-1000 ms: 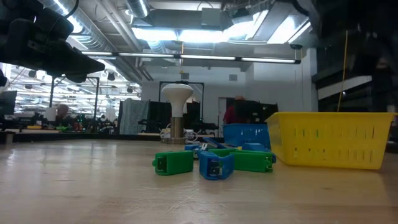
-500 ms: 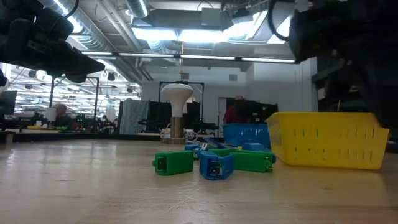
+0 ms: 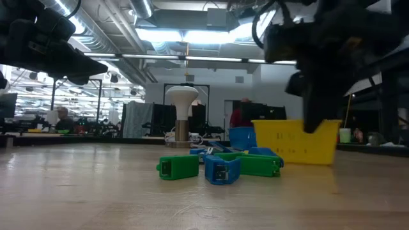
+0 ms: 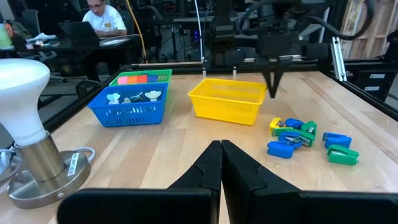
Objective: Pick and place Stapler, Stapler remover, tape
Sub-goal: Move the yellow bin to the top of the table, then put the blue stapler into the yellow bin
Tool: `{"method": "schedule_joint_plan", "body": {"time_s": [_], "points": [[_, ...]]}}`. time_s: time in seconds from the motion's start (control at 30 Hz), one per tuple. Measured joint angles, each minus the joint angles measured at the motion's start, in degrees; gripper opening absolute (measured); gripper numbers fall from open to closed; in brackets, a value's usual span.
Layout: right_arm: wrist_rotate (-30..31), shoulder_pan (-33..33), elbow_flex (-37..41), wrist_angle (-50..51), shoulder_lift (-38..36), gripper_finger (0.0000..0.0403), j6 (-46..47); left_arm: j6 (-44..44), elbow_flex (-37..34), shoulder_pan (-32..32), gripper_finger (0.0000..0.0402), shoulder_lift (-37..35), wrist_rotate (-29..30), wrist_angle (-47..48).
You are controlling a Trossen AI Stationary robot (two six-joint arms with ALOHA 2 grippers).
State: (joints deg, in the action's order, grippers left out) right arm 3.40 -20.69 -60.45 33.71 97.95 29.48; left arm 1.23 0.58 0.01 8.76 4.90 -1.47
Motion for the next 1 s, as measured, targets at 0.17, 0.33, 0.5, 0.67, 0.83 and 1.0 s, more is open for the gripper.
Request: {"method": "schedule_joint_plan", "body": {"time_s": [0.17,0.33,0.5,0.67,0.83,1.0], "points": [[2.15,3.49,0.0,-0.06,0.0,0.001,-4.82,0.0,0.0,-0.01,0.0001,0.0,-0.02,0.0],[2.22,7.29,0.02,-1.13,-0.02,0.001,-9.3,0.0,0.0,0.0,0.0001,0.0,-0.02,0.01],[2.21,10.58,0.02,-6.54,-0.02,0.001,-14.08,0.0,0.0,0.0,0.0001,0.02,-0.02,0.01],[2.04,12.48,0.02,-13.72,-0.04,0.001,-16.67,0.0,0.0,0.0,0.0001,0.02,0.0,0.0],[-0.44,12.71,0.02,-16.38,-0.04,0.001,-19.41,0.0,0.0,-0.01,0.0001,0.0,-0.01,0.01],[-0.44,12.89,0.02,-16.38,-0.04,0.001,-21.96,0.0,0.0,-0.02,0.0001,0.02,-0.02,0.0]]}}
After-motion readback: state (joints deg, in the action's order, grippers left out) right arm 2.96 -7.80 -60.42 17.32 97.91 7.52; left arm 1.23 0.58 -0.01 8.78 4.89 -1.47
